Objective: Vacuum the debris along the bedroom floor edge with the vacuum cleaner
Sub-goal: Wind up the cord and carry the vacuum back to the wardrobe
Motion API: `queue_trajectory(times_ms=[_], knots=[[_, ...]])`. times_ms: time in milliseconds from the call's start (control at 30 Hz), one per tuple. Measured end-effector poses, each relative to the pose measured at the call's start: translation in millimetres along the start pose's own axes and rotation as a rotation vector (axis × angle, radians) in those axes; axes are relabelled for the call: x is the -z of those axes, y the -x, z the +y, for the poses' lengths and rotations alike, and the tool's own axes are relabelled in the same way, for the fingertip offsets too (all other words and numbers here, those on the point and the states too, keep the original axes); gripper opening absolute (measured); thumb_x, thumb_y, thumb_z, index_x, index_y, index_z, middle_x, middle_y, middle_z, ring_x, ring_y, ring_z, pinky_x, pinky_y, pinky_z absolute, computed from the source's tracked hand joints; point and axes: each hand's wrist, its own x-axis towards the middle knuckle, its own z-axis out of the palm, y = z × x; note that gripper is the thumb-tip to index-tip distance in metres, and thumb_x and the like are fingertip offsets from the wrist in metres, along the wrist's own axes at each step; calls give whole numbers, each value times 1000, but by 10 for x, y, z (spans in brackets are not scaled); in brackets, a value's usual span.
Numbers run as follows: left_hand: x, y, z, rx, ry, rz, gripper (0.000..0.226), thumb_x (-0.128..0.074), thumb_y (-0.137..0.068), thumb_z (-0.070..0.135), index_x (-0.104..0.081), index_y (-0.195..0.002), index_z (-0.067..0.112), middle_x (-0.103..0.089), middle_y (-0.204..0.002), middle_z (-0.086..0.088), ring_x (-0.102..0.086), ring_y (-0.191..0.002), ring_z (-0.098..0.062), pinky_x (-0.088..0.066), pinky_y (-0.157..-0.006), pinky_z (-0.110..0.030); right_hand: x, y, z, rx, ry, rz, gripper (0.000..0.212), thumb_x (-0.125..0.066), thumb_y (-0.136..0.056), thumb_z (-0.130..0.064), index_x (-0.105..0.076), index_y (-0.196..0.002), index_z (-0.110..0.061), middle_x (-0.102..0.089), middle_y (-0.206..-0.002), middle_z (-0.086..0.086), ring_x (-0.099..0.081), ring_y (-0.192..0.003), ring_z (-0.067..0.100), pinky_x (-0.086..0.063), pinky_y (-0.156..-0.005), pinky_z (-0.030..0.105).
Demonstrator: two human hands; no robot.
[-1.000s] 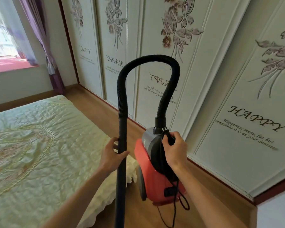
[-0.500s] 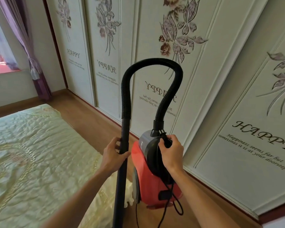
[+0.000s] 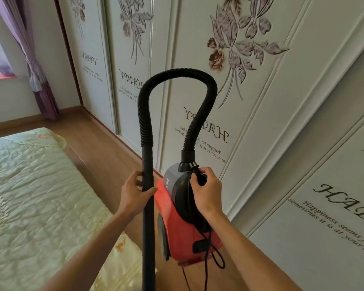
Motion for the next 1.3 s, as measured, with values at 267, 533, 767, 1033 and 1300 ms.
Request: queue_trajectory(times_ms=[267,533,767,1033,1300], knots=[[-404,-991,90,37,11,141,43,-84,-77,18,-56,-110,22,-67,-92,-7,-70,-74,-20,-54,-52,-20,-292,-1261,244,99,35,-142,17,-60,-98,-26,-62,-113,-18,-71,-100,-3,-67,-94,9,-58,-85,25],[-281,-1983,-43,81,-9,273,48,-83,-78,15,-56,-117,16,-66,-96,-5,-68,-77,-14,-54,-56,-20,-936,-2348,239,118,-16,-233,13,-62,-97,-23,-63,-109,-18,-71,-98,-4,-68,-93,8,-58,-85,25],[-119,-2869,-141,124,-1,295,44,-81,-79,17,-56,-115,18,-65,-95,-5,-68,-78,-17,-57,-61,-25,-1767,-3191,81,133,-60,-268,13,-62,-96,-20,-64,-107,-14,-69,-92,-7,-65,-85,3,-52,-78,15],[252,-3683,-158,143,-36,395,47,-83,-77,20,-57,-116,21,-66,-96,-2,-67,-83,-18,-61,-71,-37,-2509,-3957,-180,155,-104,-321,10,-62,-96,-20,-64,-104,-13,-63,-84,-17,-62,-78,-6,-46,-66,3],[548,-4596,-278,184,-49,536,49,-82,-79,23,-56,-119,21,-65,-101,-5,-68,-89,-25,-62,-76,-44,-3427,-4777,-371,211,-139,-420,10,-62,-96,-20,-63,-104,-13,-61,-80,-20,-60,-71,-10,-45,-62,3]])
